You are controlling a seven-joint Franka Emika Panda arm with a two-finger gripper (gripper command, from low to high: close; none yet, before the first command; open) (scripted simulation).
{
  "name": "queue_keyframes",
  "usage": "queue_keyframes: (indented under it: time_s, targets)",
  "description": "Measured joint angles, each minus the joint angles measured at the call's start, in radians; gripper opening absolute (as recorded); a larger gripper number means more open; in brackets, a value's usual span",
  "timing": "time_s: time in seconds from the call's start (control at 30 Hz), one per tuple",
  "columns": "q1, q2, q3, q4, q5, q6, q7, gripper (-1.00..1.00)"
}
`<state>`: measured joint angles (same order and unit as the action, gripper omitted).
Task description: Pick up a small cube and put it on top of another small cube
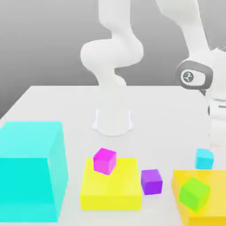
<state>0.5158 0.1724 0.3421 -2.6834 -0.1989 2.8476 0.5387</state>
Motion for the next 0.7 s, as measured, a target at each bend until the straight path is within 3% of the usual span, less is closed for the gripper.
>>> queue_keyframes:
  time_s: [0.1, 0.13, 0.37, 0.57, 0.7]
  targets:
    - [0.077, 0.109, -0.098, 0.022, -0.109, 0.080, 0.080, 0.00]
    - [0.112, 0.145, -0.139, 0.029, -0.135, 0.109, 0.100, -1.00]
    - [0.120, 0.153, -0.149, 0.031, -0.146, 0.116, 0.109, -1.00]
    - [0.024, -0.038, -0.010, -0.010, 0.059, -0.029, -0.044, -1.00]
    - [-0.045, -0.077, -0.059, 0.084, 0.123, -0.158, -0.005, -1.00]
